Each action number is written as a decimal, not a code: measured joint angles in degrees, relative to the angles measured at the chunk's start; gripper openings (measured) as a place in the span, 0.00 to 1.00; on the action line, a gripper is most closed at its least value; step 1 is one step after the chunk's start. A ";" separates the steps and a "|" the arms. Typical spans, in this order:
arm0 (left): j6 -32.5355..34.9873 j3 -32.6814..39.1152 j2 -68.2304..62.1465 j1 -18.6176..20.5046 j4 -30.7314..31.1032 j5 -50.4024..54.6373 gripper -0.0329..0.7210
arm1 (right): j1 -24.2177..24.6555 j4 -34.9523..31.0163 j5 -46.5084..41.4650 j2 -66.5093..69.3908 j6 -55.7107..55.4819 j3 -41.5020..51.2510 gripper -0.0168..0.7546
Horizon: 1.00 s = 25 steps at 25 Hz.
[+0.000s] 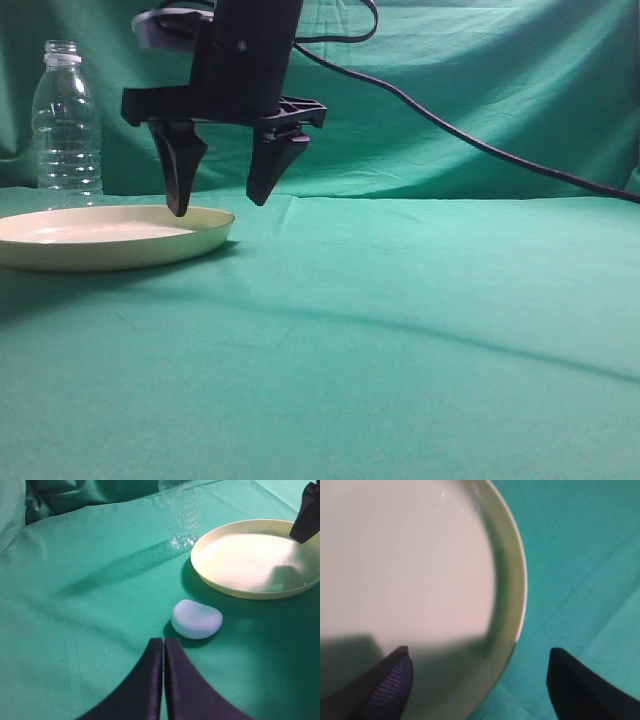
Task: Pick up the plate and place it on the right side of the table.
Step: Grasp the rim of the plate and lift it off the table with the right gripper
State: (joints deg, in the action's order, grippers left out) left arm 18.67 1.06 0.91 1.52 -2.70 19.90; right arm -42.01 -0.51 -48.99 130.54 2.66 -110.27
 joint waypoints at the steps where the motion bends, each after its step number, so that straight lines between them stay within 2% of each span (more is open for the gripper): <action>1: 0.00 0.00 0.00 0.00 0.00 0.00 0.04 | 0.00 1.22 0.91 0.27 -0.81 0.00 0.66; 2: 0.00 0.00 0.00 0.00 0.00 0.00 0.04 | 0.00 2.09 1.66 0.69 -1.68 -0.09 0.71; 12: 0.00 0.00 0.00 0.00 0.00 0.00 0.04 | 0.00 2.88 4.89 3.63 -3.07 -0.35 0.69; 16: 0.00 0.00 0.00 0.00 0.00 0.00 0.04 | 0.00 2.76 5.00 3.76 -3.18 -0.35 0.44; 18: 0.00 0.00 0.00 0.00 0.00 0.00 0.04 | 0.00 3.57 4.89 3.76 -3.18 -0.35 0.23; 19: 0.00 0.00 0.00 0.00 0.00 0.00 0.04 | 0.00 3.84 4.89 3.76 -3.43 -0.49 0.16; 20: 0.00 0.00 0.00 0.00 0.00 0.00 0.04 | 0.00 3.84 5.18 3.76 -3.57 -0.52 0.12; 23: 0.00 0.00 0.00 0.00 0.00 0.00 0.04 | 0.00 4.32 4.36 3.14 -4.26 -1.10 0.12; 24: 0.00 0.00 0.00 0.00 0.00 0.00 0.04 | 0.00 4.69 3.52 2.69 -4.56 -1.63 0.02; 25: 0.00 0.00 0.00 0.00 0.00 0.00 0.04 | 0.00 5.09 2.49 2.26 -4.79 -2.24 0.02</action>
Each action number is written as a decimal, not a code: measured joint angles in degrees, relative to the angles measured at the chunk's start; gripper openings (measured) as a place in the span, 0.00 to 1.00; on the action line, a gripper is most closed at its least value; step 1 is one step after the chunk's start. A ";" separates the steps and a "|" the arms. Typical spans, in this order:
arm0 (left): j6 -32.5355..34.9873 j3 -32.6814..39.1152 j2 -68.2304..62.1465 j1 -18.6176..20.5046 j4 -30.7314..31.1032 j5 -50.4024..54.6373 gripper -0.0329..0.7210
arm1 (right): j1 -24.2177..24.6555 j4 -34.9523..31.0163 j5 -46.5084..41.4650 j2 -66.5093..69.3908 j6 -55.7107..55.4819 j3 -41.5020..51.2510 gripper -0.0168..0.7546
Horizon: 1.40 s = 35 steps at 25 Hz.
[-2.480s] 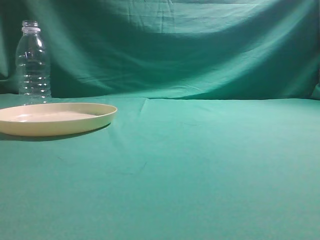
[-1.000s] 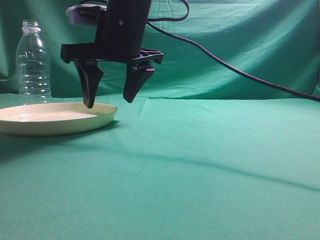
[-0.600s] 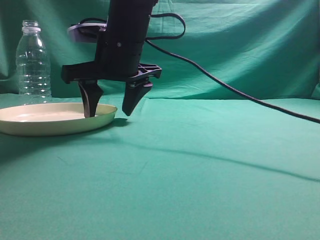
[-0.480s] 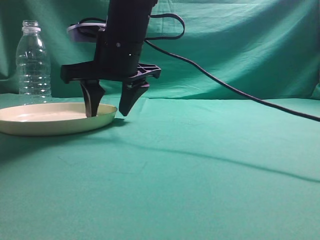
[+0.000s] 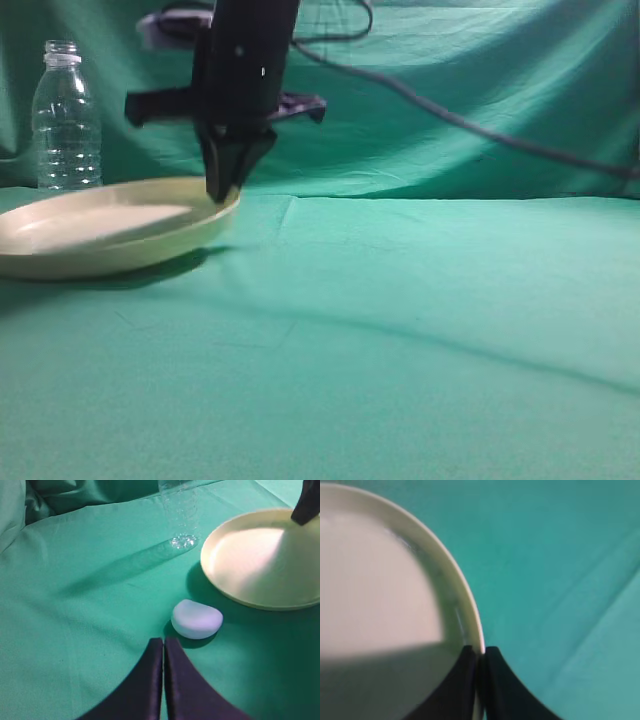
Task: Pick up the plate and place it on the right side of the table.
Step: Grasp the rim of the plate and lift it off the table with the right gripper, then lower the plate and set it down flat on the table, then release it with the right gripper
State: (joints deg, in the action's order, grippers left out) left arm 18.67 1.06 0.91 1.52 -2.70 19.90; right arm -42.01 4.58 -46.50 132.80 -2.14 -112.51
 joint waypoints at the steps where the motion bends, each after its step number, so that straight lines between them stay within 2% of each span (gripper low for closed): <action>1: 0.00 0.00 0.00 0.00 0.00 0.00 0.04 | 0.00 0.35 -1.60 -0.83 -0.12 -0.93 0.02; 10: 0.00 0.00 0.00 0.00 0.00 0.00 0.04 | 1.08 3.15 -14.18 -13.24 -0.12 -3.63 0.02; 16: 0.00 0.00 0.00 0.00 0.00 0.00 0.04 | 7.17 3.15 -21.40 -20.37 -0.12 -1.76 0.02; 19: 0.00 0.00 0.00 0.00 0.00 0.00 0.04 | 12.02 3.15 -21.32 -25.33 -0.02 4.97 0.02; 23: 0.00 0.00 0.00 0.00 0.00 0.00 0.04 | 19.86 3.15 -17.45 -32.44 -0.02 18.58 0.02; 24: 0.00 0.00 0.00 0.00 0.00 0.00 0.04 | 19.86 3.15 -17.45 -32.44 -0.02 18.58 0.02; 32: 0.00 0.00 0.00 0.00 0.00 0.00 0.04 | 37.00 3.05 -5.48 -42.07 -1.06 44.09 0.02; 35: 0.00 0.00 0.00 0.00 0.00 0.00 0.04 | 40.33 3.05 -0.63 -42.06 -1.06 49.50 0.02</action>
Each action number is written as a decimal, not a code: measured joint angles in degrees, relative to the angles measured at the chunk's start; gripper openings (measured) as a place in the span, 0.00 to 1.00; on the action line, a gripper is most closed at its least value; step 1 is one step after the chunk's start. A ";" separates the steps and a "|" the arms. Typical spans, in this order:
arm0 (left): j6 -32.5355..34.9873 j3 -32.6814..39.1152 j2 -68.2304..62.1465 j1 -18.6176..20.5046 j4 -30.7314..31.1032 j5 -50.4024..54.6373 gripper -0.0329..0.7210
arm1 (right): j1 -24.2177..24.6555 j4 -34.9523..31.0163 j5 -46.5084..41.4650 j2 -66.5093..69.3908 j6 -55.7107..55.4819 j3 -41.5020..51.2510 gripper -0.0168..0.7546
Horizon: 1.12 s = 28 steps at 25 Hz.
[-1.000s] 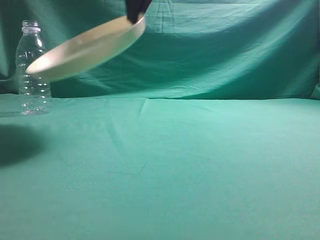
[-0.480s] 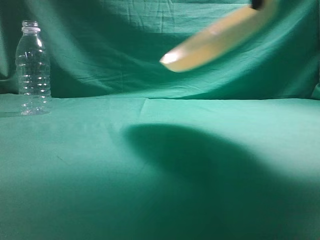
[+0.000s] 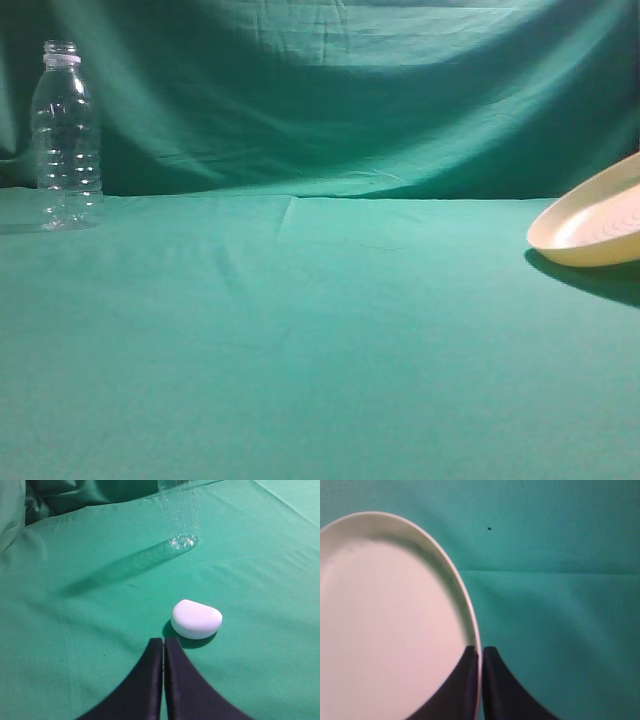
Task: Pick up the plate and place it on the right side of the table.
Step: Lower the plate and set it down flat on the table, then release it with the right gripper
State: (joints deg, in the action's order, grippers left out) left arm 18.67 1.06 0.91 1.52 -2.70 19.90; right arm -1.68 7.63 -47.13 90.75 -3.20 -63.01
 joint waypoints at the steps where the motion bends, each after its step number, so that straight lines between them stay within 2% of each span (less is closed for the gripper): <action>1: 0.00 0.00 0.00 0.00 0.00 0.00 0.04 | 0.71 0.00 1.90 0.00 0.00 1.41 0.02; 5: 0.00 0.00 0.00 0.00 0.00 0.00 0.04 | 1.34 -0.11 9.63 0.95 0.00 5.00 0.02; 10: 0.00 0.00 0.00 0.00 0.00 0.00 0.04 | 1.34 -0.19 12.67 6.06 0.00 5.36 0.02; 11: 0.00 0.00 0.00 0.00 0.00 0.00 0.04 | 1.34 -0.19 12.67 7.00 0.00 5.36 0.09; 12: 0.00 0.00 0.00 0.00 0.00 0.00 0.04 | 1.34 -0.19 12.67 7.51 0.00 5.36 0.09; 16: 0.00 0.00 0.00 0.00 0.00 0.00 0.04 | 1.34 -0.19 12.33 8.07 0.00 5.36 0.33; 18: 0.00 0.00 0.00 0.00 0.00 0.00 0.04 | 1.34 -0.19 11.24 7.78 0.00 5.36 0.41; 21: 0.00 0.00 0.00 0.00 0.00 0.00 0.04 | 1.34 -0.33 7.53 6.13 0.00 5.23 0.40; 22: 0.00 0.00 0.00 0.00 0.00 0.00 0.04 | 1.34 -0.60 6.13 5.34 -0.09 4.81 0.46; 24: 0.00 0.00 0.00 0.00 0.00 0.00 0.04 | 1.34 -2.69 3.73 2.67 -0.12 3.87 0.44; 28: 0.00 0.00 0.00 0.00 0.00 0.00 0.04 | 1.22 -8.09 1.46 -5.82 -0.01 3.09 0.16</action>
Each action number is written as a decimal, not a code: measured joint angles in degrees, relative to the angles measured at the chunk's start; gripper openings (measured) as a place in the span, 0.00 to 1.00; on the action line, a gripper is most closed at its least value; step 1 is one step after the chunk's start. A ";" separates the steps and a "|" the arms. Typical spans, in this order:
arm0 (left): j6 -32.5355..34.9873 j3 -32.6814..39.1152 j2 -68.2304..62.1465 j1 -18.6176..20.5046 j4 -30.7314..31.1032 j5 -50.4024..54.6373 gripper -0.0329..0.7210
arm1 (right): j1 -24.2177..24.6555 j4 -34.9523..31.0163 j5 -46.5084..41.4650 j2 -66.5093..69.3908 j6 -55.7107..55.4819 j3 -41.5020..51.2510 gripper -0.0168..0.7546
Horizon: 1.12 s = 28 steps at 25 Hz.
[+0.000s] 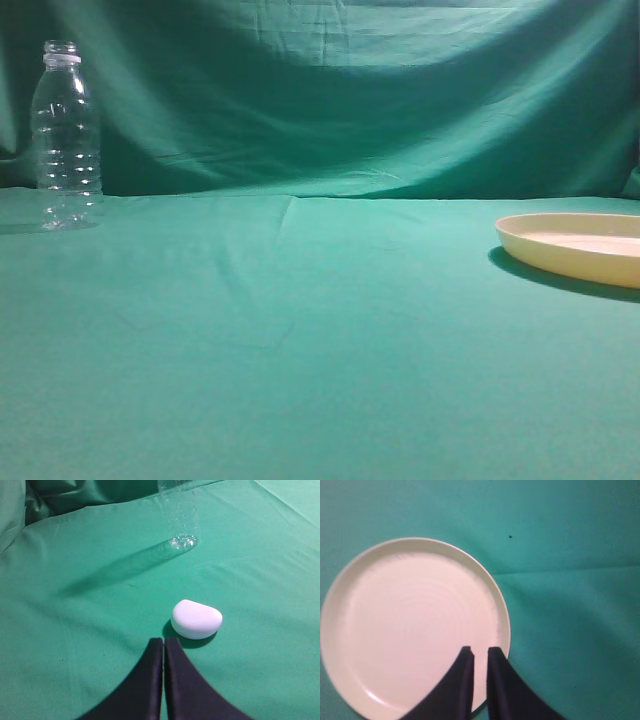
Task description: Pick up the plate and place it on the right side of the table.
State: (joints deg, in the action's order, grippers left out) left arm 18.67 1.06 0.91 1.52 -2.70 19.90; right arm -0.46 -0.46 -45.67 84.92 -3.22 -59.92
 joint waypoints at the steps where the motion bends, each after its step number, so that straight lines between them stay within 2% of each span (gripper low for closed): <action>1: 0.00 0.00 0.00 0.00 0.00 0.00 0.04 | -0.32 -0.85 -0.42 -2.76 0.29 0.00 0.11; 3: 0.00 0.00 0.00 0.00 0.00 0.00 0.04 | -1.26 -1.54 -1.94 -8.07 1.11 0.00 0.02; 14: 0.00 0.00 0.00 0.00 0.00 0.00 0.04 | -1.96 -2.44 -7.45 -38.29 1.92 1.33 0.02; 20: 0.00 0.00 0.00 0.00 0.00 0.00 0.04 | -1.96 -2.70 -5.89 -52.88 2.48 8.45 0.02; 28: 0.00 0.00 0.00 0.00 0.00 0.00 0.04 | -1.96 -8.48 -1.14 -70.01 5.86 18.36 0.02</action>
State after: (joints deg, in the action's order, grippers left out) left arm 18.67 1.06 0.91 1.52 -2.70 19.90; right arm -2.42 -8.94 -46.81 14.91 2.64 -41.56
